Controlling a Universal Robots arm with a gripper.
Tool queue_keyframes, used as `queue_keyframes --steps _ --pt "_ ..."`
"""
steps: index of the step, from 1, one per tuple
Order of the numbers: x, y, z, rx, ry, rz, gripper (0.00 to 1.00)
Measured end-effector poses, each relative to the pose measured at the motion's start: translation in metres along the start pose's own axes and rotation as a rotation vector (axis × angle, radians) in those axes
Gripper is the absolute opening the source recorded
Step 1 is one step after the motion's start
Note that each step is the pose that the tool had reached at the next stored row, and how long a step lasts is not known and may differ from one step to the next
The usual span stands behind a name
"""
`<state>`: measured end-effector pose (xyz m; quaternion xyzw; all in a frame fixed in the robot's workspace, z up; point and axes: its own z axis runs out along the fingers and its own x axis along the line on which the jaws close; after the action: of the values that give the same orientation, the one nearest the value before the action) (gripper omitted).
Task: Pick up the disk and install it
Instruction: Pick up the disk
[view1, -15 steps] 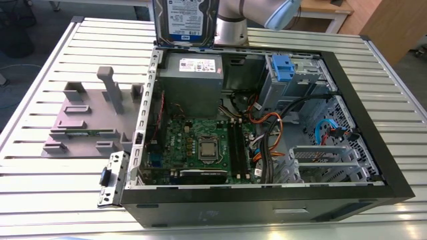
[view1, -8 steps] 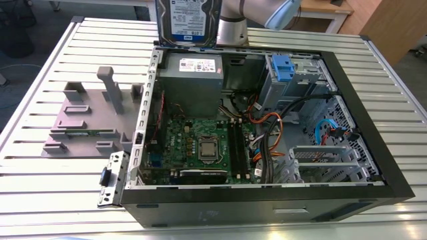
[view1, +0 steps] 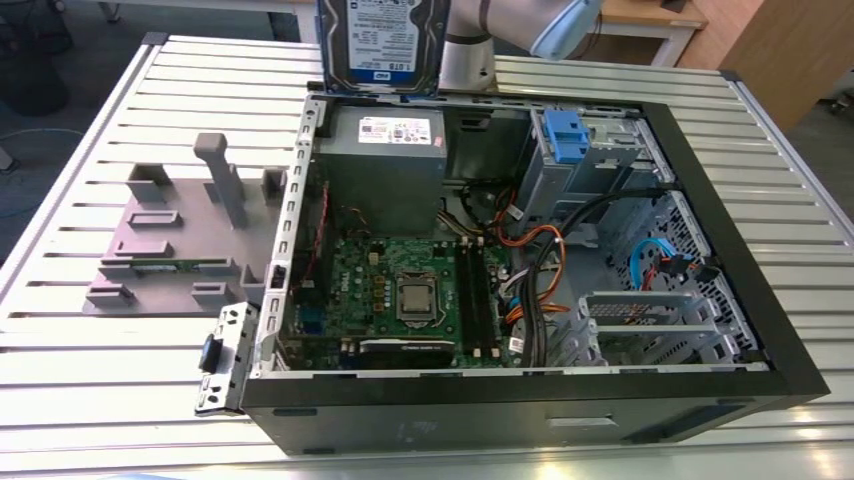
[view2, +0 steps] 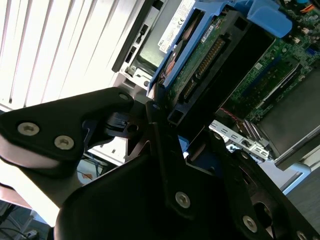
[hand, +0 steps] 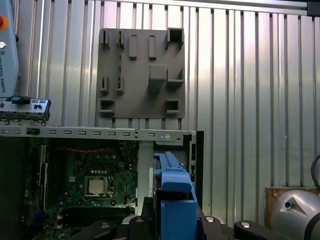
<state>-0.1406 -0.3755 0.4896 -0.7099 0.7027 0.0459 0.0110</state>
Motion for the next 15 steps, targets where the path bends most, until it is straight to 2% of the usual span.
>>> queue_keyframes --steps 15 --pt "0.0001 -0.0096 -0.0002 -0.0001 0.0000 0.000 0.37"
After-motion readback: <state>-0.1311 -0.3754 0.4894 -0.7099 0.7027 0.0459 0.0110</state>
